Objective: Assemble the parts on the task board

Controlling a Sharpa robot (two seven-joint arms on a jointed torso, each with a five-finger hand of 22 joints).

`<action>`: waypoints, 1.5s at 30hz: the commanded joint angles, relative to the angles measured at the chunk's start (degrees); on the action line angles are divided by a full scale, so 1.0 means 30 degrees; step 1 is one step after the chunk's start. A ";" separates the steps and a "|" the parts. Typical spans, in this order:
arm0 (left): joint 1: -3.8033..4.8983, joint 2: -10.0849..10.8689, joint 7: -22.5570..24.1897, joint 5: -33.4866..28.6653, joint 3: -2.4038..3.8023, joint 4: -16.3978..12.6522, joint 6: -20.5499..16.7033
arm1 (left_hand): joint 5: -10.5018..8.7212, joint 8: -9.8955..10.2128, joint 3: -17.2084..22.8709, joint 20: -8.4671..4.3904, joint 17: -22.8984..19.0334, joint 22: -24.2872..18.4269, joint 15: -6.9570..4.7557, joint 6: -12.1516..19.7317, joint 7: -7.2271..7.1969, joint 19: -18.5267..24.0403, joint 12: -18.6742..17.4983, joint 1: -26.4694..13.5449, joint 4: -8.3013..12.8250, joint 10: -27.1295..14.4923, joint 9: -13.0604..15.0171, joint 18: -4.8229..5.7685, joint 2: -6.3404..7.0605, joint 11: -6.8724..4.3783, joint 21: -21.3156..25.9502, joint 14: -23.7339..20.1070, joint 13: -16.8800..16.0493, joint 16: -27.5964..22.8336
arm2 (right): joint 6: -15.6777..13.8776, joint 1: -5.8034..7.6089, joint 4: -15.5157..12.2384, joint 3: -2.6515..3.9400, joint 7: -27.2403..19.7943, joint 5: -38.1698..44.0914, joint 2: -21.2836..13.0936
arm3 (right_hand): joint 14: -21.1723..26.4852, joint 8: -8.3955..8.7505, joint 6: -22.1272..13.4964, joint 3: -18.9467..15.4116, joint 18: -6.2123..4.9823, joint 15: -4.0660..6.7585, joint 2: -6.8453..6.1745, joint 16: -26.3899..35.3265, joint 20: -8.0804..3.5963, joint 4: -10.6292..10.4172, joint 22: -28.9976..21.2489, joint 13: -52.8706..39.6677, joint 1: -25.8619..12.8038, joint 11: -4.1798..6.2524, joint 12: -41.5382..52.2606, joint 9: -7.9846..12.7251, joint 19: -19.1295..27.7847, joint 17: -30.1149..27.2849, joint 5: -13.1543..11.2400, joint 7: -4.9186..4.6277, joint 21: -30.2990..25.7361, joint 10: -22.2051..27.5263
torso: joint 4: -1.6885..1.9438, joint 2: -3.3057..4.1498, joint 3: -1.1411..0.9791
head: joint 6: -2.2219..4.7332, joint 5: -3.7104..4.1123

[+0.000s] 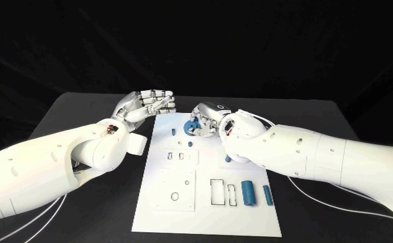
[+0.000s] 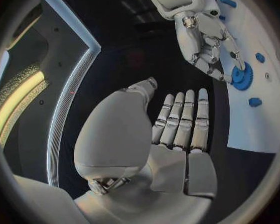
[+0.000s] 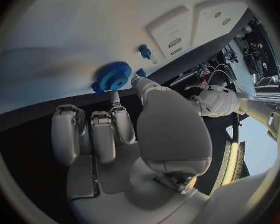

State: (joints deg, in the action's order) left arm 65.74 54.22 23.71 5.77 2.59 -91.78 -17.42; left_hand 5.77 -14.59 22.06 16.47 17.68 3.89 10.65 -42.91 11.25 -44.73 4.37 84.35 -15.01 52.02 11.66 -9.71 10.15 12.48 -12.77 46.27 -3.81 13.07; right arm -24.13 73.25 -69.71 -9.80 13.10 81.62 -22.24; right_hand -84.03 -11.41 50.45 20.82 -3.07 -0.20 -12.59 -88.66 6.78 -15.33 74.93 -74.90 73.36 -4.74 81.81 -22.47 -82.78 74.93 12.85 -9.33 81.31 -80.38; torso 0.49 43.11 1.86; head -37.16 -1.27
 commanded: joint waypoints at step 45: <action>0.0022 -0.0087 0.0096 -0.0046 0.0012 0.0078 0.0308 | -0.0044 -0.0054 -0.0062 -0.0006 -0.0022 0.0026 -0.0059 0.0047 0.1357 -0.0156 0.0044 0.0040 0.0042 -0.0022 0.0017 -0.0217 -0.0218 0.0030 0.0014 0.0139 0.0010 -0.0103 | 0.1553 -0.0135 -0.0103 -0.0044 0.0461 0.0558 -0.0404 | -0.1709 0.0135 -0.0090 0.0026 0.0108 -0.0145 -0.0004 -0.0094 -0.0032 0.0156 0.1759 -0.1114 0.0308 -0.0015 -0.0016 0.0024 -0.0104 0.3740 -0.0020 -0.0069 0.0041 -0.0034 | -0.0022 -0.0029 -0.0023 | -0.0033 -0.0045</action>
State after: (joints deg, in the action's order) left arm 65.73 54.04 23.61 5.76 2.59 -91.47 -17.41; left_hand 5.77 -14.58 22.06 16.47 17.69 3.89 10.65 -42.91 11.25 -44.73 4.37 84.35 -15.01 52.02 11.66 -9.70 10.15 12.49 -12.77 46.27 -3.81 13.07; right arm -21.61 73.19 -70.01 -9.67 13.32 82.62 -23.20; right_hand -84.03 -10.73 50.07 20.98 -3.07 -0.20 -12.59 -88.66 6.78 -15.17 74.95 -74.93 73.83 -4.72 81.81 -22.46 -82.78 74.91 12.85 -9.35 81.31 -80.36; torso 0.43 43.03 1.77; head -37.28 -1.38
